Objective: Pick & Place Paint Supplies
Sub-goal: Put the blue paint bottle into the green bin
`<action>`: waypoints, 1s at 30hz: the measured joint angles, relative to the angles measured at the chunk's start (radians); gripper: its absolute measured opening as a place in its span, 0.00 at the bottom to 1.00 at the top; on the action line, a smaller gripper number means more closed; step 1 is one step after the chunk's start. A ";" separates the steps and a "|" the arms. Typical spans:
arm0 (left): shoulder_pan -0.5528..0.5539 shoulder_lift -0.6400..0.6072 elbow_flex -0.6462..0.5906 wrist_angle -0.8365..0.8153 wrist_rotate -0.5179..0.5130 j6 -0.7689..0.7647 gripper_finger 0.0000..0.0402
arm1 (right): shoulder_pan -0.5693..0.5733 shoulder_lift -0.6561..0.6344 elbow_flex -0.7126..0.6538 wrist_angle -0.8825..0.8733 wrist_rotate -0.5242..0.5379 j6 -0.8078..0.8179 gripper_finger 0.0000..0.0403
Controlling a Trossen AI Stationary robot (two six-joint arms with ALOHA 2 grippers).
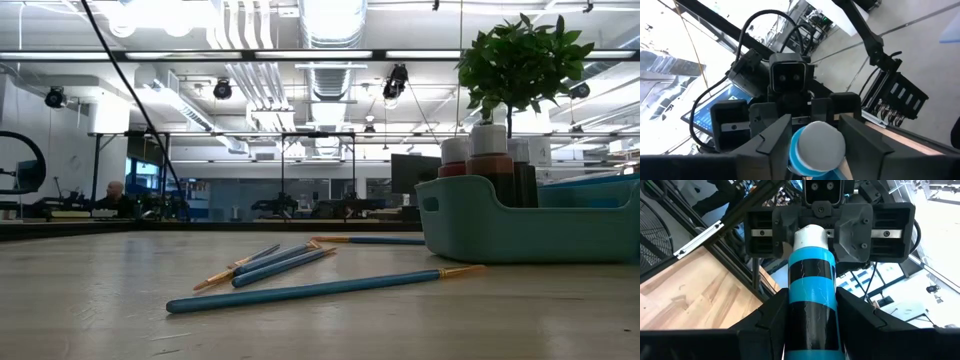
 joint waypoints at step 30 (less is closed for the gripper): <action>0.014 0.000 -0.002 0.005 -0.010 -0.062 0.29 | -0.005 0.000 0.000 -0.009 0.033 0.003 0.44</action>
